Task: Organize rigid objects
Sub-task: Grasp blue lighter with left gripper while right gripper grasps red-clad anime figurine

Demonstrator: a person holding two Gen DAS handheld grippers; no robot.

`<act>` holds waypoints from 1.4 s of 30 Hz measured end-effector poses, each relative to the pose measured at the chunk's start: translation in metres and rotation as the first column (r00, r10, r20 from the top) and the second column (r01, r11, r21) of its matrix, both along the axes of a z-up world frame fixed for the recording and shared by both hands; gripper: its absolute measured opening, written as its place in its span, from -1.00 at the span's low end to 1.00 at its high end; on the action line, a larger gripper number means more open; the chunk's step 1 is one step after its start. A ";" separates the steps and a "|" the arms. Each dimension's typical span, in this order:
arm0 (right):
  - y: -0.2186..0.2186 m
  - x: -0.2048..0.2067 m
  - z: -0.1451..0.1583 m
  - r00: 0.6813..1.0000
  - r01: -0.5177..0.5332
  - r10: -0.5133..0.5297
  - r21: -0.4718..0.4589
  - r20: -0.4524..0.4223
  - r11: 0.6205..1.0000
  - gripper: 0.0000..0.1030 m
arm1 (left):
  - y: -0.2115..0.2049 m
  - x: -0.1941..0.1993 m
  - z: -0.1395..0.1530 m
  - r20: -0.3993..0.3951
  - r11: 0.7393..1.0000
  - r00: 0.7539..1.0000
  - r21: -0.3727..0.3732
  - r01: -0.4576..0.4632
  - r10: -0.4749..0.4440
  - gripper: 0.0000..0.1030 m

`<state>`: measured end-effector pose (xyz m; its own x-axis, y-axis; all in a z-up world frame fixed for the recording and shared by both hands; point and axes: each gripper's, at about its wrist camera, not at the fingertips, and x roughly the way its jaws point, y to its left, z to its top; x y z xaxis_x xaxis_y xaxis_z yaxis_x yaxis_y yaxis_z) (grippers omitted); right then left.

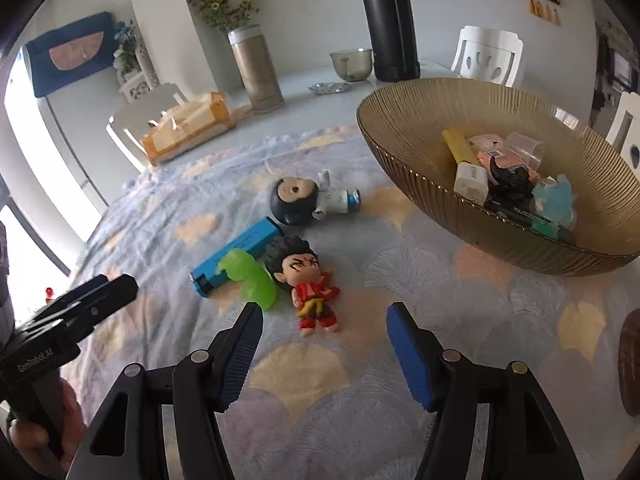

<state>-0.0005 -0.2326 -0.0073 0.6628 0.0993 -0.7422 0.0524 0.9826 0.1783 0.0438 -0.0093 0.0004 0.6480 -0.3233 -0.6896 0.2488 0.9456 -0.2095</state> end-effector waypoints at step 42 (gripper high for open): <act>-0.004 -0.001 0.000 0.999 0.026 -0.026 0.000 0.028 1.000 0.22 | -0.047 -0.015 0.000 0.099 0.957 0.989 0.280 0.080 -0.112 0.74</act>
<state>-0.0015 -0.2366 -0.0070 0.6854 0.0812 -0.7237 0.0734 0.9810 0.1795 0.0291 -0.0561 0.0005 0.7018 -0.1963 -0.6848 0.3482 0.9331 0.0895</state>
